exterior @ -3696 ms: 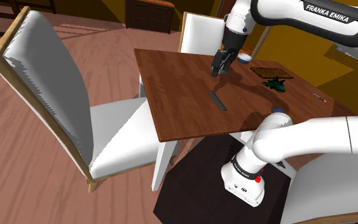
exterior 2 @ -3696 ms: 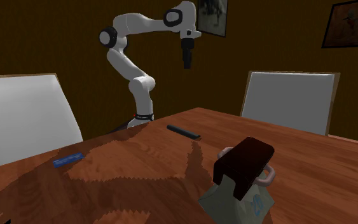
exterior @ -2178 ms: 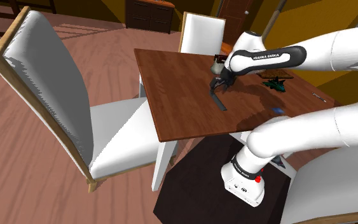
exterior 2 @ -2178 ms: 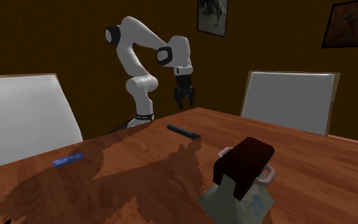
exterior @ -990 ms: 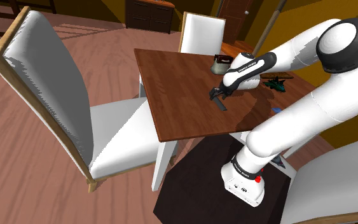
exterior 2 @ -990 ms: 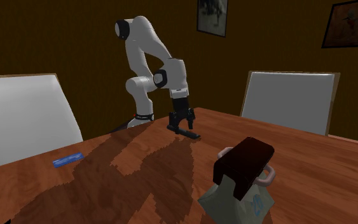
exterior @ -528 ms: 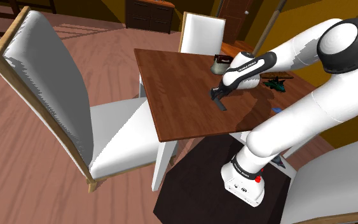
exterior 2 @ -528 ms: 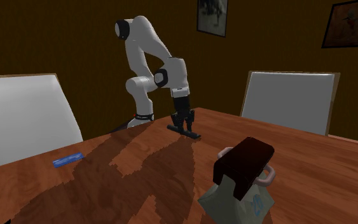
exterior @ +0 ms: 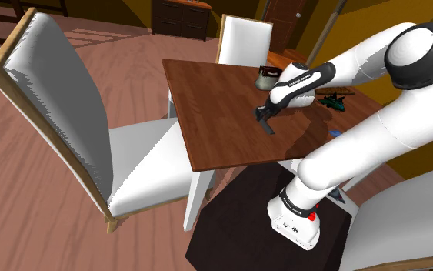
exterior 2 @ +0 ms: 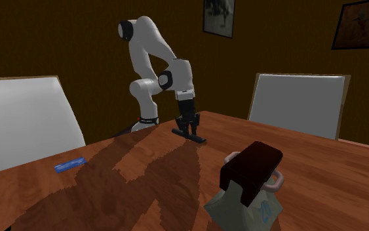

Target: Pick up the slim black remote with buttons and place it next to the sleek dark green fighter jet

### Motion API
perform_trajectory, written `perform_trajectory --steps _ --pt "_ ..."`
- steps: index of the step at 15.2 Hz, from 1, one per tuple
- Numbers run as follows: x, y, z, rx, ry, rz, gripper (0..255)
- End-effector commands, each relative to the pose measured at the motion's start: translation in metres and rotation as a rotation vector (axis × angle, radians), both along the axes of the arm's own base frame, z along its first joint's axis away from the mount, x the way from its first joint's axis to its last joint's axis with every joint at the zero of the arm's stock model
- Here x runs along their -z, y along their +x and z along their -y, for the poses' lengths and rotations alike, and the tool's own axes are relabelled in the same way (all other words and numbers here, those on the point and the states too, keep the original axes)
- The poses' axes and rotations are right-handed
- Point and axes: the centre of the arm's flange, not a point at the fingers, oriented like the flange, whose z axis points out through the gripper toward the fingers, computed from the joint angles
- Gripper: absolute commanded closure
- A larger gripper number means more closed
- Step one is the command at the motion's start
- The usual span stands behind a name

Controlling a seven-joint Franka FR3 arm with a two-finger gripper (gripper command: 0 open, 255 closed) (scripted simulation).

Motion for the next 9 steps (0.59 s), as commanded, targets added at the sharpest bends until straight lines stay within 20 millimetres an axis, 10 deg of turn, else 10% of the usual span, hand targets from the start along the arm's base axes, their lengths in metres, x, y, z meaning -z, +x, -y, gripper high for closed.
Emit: perform_trajectory --steps 1,9 --pt "-0.005 -0.001 0.001 0.002 0.003 -0.006 255" --pt "-0.047 -0.001 0.001 0.002 0.003 -0.006 255"
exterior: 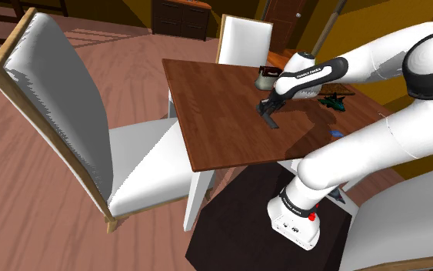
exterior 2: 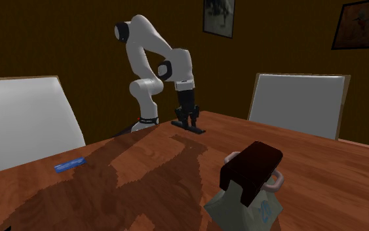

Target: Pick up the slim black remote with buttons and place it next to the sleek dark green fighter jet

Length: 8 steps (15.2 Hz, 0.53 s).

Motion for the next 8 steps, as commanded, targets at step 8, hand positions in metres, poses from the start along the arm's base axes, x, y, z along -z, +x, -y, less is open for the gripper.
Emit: perform_trajectory --steps 8 --pt "-0.048 0.001 0.0 0.0 0.0 0.0 255"
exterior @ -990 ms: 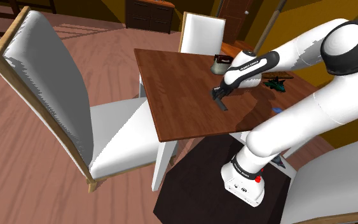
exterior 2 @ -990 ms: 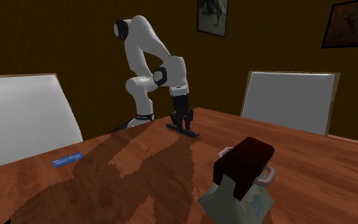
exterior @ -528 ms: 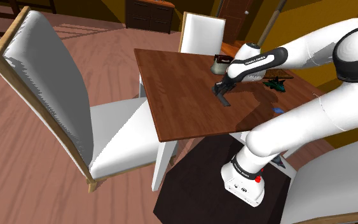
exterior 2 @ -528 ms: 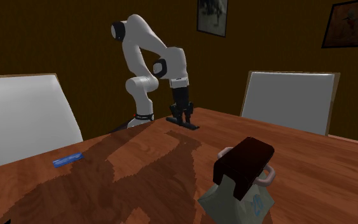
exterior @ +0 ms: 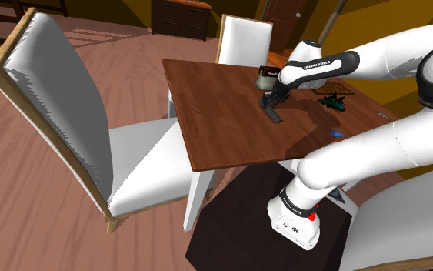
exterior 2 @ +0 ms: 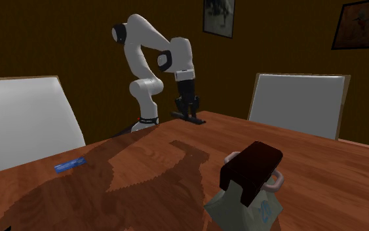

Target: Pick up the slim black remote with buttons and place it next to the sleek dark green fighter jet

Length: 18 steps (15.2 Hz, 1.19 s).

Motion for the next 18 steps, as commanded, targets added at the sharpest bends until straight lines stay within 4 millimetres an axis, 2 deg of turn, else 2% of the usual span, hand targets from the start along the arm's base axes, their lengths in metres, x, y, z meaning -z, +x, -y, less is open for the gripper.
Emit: perform_trajectory --steps 1,15,18 --pt "-0.011 0.0 0.001 0.0 0.0 0.0 255" --pt "-0.082 0.0 0.001 0.0 0.0 0.0 255" --pt "-0.082 -0.004 0.04 0.0 0.0 0.0 255"
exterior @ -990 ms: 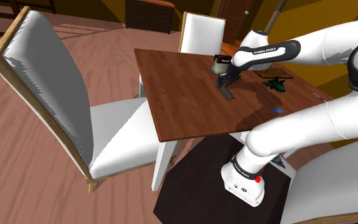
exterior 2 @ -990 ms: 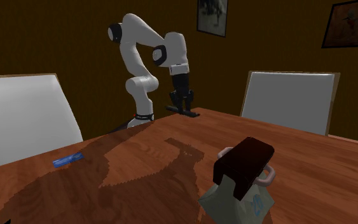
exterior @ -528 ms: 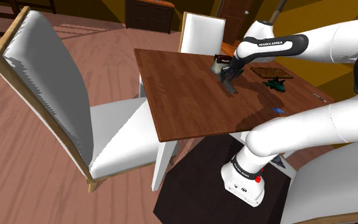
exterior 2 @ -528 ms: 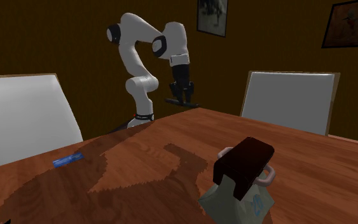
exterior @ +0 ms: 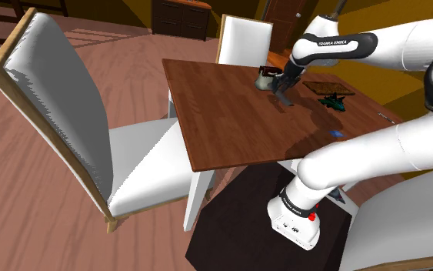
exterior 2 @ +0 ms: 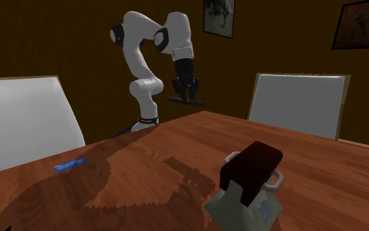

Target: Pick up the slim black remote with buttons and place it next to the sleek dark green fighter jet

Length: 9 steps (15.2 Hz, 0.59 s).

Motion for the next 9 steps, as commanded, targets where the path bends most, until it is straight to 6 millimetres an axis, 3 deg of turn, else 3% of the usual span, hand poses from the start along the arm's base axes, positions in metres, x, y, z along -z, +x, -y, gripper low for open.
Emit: perform_trajectory --steps 1,9 --pt "0.001 -0.004 0.023 -0.001 -0.001 0.0 255" --pt "0.001 -0.015 0.128 -0.001 -0.001 0.0 255"
